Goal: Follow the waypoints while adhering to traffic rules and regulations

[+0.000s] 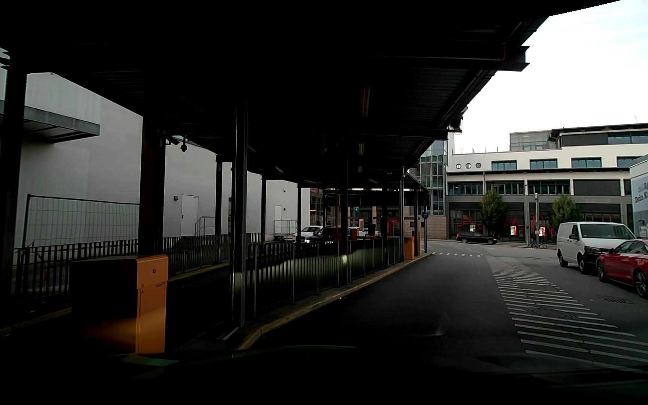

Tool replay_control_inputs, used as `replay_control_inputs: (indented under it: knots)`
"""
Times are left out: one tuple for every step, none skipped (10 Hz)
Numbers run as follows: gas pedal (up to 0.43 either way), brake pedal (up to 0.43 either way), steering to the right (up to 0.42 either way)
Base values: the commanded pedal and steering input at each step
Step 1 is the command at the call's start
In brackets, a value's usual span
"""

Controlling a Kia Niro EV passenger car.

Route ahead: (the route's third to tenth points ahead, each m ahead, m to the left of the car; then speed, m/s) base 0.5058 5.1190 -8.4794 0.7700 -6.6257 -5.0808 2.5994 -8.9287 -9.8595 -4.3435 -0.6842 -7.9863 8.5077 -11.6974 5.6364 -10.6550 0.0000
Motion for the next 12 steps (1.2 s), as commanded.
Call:
replay_control_inputs:
  knots:
    - [0.000, 0.238, 0.117]
    - [0.000, 0.207, 0.137]
    - [0.000, 0.049, 0.165]
    - [0.000, 0.000, 0.203]
    - [0.000, 0.000, 0.234]
    - [0.000, 0.000, 0.264]
    - [0.000, 0.000, 0.296]
    - [0.000, 0.000, 0.318]
    - [0.000, 0.000, 0.340]
    - [0.008, 0.000, 0.359]
    - [0.020, 0.000, 0.375]
    - [0.039, 0.000, 0.392]
